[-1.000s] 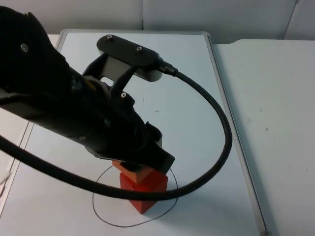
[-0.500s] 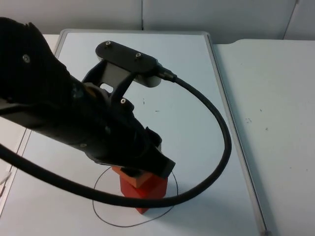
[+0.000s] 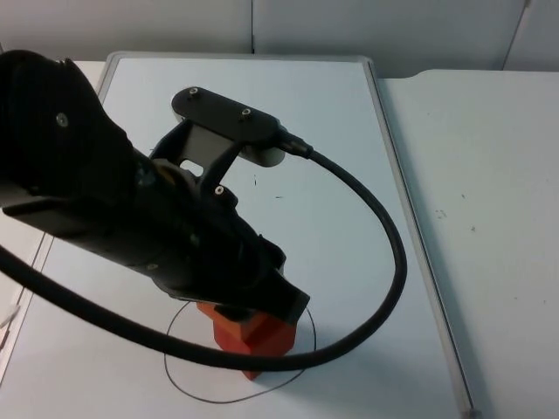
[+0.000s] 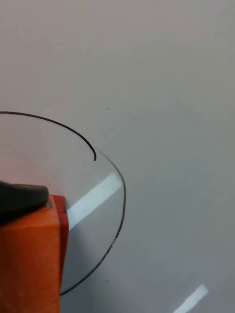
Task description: Pick up one cube with the left hand and another cube with the right hand. First place the cube in the right hand at the target position, then stack the cube in the left hand on top.
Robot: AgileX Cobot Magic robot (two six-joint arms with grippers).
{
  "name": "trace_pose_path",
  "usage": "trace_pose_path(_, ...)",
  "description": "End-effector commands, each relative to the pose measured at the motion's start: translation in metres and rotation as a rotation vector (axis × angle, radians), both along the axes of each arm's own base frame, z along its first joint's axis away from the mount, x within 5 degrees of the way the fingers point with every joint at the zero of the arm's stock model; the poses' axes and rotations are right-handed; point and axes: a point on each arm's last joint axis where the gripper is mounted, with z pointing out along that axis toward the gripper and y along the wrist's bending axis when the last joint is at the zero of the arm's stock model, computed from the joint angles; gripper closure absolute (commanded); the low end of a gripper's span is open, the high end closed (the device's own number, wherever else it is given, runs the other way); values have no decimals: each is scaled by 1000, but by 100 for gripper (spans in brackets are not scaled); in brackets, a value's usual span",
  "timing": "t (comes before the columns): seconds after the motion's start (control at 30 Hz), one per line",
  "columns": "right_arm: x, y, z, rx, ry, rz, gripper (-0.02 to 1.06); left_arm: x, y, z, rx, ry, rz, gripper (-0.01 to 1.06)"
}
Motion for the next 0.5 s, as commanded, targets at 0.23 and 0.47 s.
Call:
trace_pose_path(0.23, 0, -1, -1, -7, -15, 1, 0, -3, -1, -3, 5, 21, -4, 86)
trace_pose_path(0.47, 0, -1, -1, -7, -15, 1, 0, -3, -1, -3, 1, 25, 2, 13)
